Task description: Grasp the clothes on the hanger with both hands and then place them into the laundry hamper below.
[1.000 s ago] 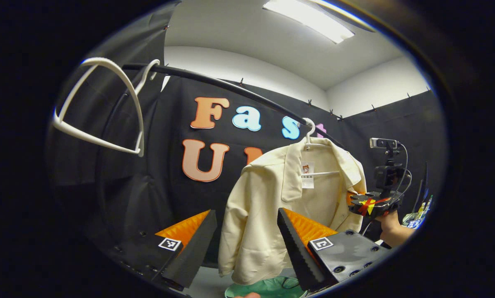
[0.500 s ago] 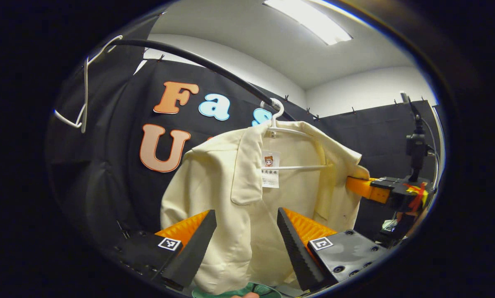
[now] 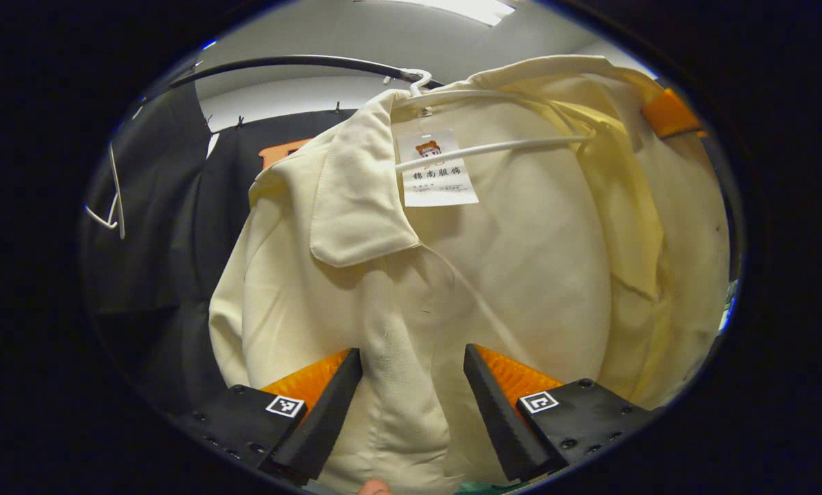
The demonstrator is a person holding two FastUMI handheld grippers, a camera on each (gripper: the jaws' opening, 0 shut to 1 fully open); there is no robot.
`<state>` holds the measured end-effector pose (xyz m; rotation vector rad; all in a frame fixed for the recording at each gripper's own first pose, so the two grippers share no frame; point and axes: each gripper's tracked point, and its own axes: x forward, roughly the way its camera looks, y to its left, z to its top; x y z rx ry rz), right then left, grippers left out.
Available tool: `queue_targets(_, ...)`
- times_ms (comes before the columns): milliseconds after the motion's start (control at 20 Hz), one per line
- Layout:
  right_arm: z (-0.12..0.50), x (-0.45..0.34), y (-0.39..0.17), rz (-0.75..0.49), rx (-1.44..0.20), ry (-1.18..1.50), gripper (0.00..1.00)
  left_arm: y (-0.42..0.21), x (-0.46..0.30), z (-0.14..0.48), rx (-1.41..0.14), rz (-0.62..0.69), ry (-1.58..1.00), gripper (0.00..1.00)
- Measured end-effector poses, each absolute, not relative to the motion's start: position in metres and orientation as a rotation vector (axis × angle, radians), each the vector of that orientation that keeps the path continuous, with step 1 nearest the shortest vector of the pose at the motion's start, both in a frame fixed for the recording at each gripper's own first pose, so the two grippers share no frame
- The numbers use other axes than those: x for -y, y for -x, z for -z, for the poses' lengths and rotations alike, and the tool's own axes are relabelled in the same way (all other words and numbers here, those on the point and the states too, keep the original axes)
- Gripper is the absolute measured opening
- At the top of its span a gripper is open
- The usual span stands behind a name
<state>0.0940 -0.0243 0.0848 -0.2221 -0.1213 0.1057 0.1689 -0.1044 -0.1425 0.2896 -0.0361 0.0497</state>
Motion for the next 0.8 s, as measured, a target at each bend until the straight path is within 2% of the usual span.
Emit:
queue_targets(250,-0.083,0.027,-0.100,-0.104,0.098,0.203,0.00,-0.188,0.051,0.140,0.061,-0.301,-0.519,0.97)
queue_targets(550,-0.078,0.034,-0.105,-0.089,0.099,0.198,0.00,-0.185,0.014,0.073,0.195,-0.403,-0.630,0.97)
queue_targets(800,-0.076,0.028,-0.107,-0.105,0.106,0.189,0.00,-0.162,-0.011,0.035,0.242,-0.462,-0.660,0.96)
